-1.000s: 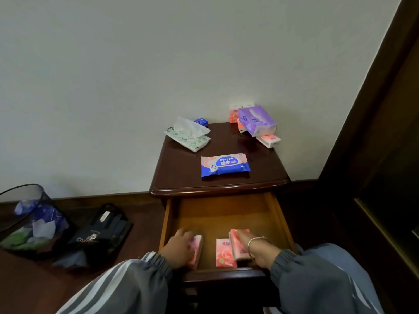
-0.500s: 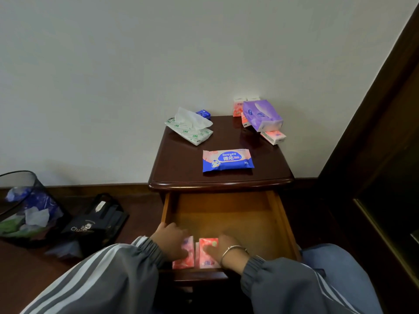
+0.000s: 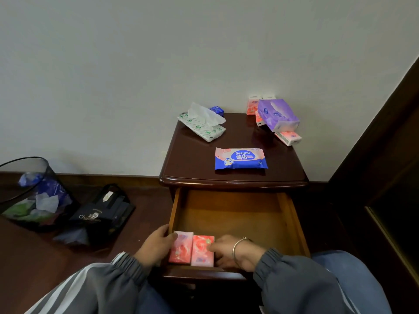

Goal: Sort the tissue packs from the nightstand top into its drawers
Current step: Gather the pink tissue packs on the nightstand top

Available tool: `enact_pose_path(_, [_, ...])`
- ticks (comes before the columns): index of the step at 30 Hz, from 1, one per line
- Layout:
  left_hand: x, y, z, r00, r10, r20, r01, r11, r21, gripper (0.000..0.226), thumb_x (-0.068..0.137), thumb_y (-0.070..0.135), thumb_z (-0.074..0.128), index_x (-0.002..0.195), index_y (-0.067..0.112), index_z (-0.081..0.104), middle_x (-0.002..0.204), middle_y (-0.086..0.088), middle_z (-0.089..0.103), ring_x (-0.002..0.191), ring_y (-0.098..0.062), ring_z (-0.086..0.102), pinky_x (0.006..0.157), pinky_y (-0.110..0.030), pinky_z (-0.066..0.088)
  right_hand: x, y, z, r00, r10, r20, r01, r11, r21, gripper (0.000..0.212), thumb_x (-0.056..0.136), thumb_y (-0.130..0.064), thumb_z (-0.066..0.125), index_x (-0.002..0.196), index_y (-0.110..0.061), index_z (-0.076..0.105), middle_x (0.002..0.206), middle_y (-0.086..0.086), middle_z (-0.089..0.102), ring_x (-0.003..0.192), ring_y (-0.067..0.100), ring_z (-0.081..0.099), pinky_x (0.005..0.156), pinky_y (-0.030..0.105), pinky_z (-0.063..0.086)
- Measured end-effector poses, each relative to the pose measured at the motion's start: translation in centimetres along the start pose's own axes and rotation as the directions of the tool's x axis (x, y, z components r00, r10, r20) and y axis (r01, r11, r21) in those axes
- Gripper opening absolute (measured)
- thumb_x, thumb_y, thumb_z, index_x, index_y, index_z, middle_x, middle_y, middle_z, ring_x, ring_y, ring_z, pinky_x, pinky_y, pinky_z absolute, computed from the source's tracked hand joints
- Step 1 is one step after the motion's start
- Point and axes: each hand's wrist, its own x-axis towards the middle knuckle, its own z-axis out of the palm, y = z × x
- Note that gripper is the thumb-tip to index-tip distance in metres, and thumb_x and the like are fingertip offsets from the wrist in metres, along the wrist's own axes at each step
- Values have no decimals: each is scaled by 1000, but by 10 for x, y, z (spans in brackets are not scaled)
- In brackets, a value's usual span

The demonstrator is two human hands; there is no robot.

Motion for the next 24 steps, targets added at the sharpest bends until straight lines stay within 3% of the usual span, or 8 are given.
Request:
enact_pose_path(2, [-1, -1, -2, 999, -47, 28, 50, 989, -139, 32, 95, 21, 50, 126, 14, 57, 98, 0, 70, 89, -15, 67, 81, -32, 54, 2, -5, 8, 999, -32, 14, 33, 991, -129, 30, 90, -29, 56, 115, -14, 61, 105, 1, 65, 84, 14, 60, 76, 27, 49])
enact_pose_path(5, [-1, -2, -5, 996, -79, 43, 86, 976, -201, 30, 96, 23, 50, 124, 15, 57, 102, -6, 70, 94, -22, 68, 92, -44, 53, 2, -12, 10, 999, -40, 0, 38, 951, -307, 44, 88, -42, 56, 124, -17, 58, 125, 3, 61, 110, 21, 58, 89, 30, 46])
enact_pose_path(9, [-2, 2, -7, 996, -77, 52, 82, 992, -101, 35, 96, 24, 50, 129, 11, 54, 110, -6, 67, 99, -19, 64, 96, -37, 50, -11, -11, -4, 996, -87, -6, 72, 862, -502, 66, 85, -65, 42, 129, -18, 54, 135, 4, 54, 120, 24, 52, 102, 36, 42])
enact_pose_path(12, [-3, 15, -15, 997, 19, -77, -12, 996, 87, 46, 94, 25, 54, 137, 13, 47, 128, -5, 59, 112, -17, 57, 96, -29, 44, -27, -7, -29, 962, -255, -94, 174, 842, -511, 62, 88, -58, 45, 134, -16, 48, 139, 3, 50, 125, 20, 48, 103, 31, 38])
enact_pose_path(15, [-5, 48, -25, 961, 197, -195, -177, 978, 112, 36, 92, 27, 58, 127, 21, 55, 121, 2, 63, 106, -12, 58, 87, -24, 44, -46, -6, -80, 862, -449, -234, 320, 841, -436, 35, 87, -39, 60, 116, -21, 64, 117, -2, 66, 110, 12, 60, 96, 23, 45])
enact_pose_path(18, [2, 103, -29, 902, 366, -231, -352, 931, 100, 21, 93, 24, 56, 114, 27, 60, 107, 10, 62, 99, -6, 57, 79, -18, 41, -60, -8, -146, 661, -542, -519, 348, 834, -428, 19, 85, -27, 65, 103, -21, 68, 96, -6, 70, 100, 11, 65, 77, 12, 43])
enact_pose_path(21, [25, 169, -20, 843, 476, -252, -477, 877, 63, 17, 93, 24, 56, 109, 24, 63, 103, 12, 62, 98, -4, 56, 83, -20, 39, -51, -15, -203, 459, -539, -707, 231, 840, -490, 36, 87, -28, 61, 120, -13, 58, 119, 5, 63, 114, 22, 56, 91, 25, 41])
enact_pose_path(24, [58, 234, 1, 840, 483, -245, -507, 861, -43, 18, 93, 26, 55, 108, 20, 62, 102, 8, 63, 95, -7, 57, 78, -21, 40, -21, -27, -230, 531, -462, -710, 37, 850, -526, 68, 89, -45, 54, 142, -8, 32, 147, 15, 35, 137, 29, 30, 111, 37, 28])
